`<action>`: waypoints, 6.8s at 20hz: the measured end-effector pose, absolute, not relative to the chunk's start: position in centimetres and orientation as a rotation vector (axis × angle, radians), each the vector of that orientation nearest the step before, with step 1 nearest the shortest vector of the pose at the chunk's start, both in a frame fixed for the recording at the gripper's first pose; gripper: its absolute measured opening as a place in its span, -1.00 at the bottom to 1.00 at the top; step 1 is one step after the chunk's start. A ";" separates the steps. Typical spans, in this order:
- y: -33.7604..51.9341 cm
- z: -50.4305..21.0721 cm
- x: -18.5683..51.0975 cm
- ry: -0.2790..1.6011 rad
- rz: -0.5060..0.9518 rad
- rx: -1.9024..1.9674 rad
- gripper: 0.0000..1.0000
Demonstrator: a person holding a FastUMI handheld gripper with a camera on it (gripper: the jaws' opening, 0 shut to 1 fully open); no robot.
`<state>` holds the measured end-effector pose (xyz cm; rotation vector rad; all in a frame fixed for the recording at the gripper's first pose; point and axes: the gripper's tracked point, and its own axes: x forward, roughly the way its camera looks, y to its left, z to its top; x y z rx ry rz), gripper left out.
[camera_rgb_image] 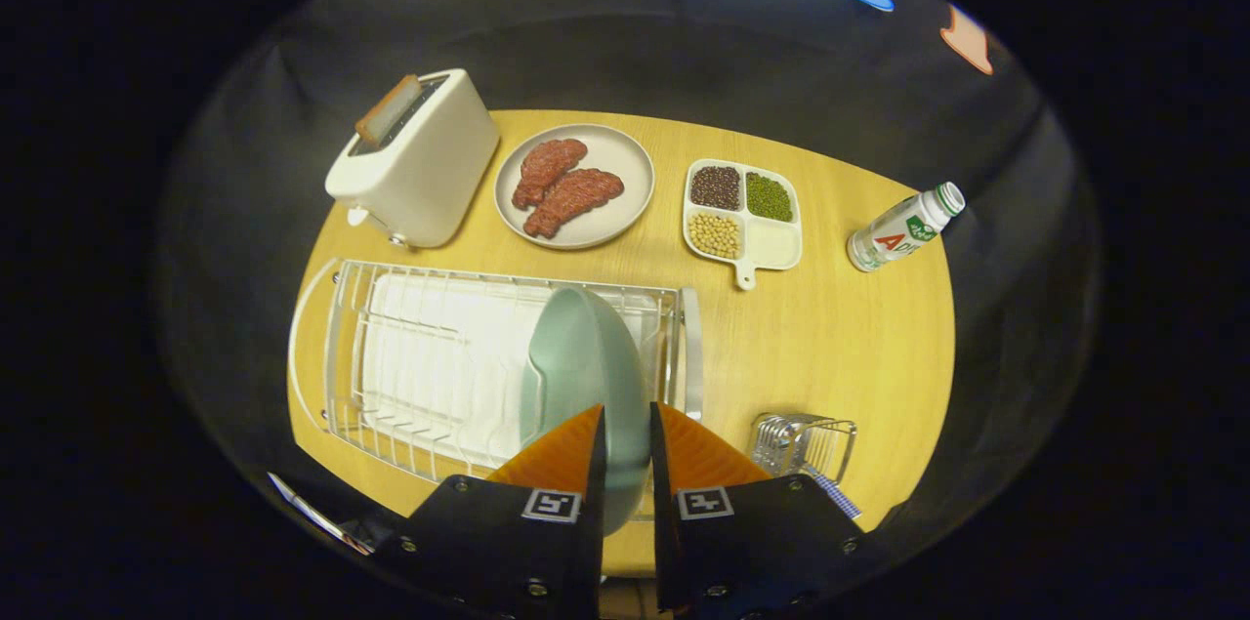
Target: Take the plate from the dish rack, then take the spoon from the basket and place it into the plate.
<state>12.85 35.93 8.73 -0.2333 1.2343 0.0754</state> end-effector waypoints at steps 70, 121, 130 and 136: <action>22.0 1.1 -11.6 1.127 0.327 0.509 -0.86; 14.4 6.3 0.9 -0.044 0.225 0.103 0.07; 15.0 3.5 5.5 -0.058 0.211 0.147 -0.08; 17.0 4.2 4.9 -0.021 0.237 0.133 -0.76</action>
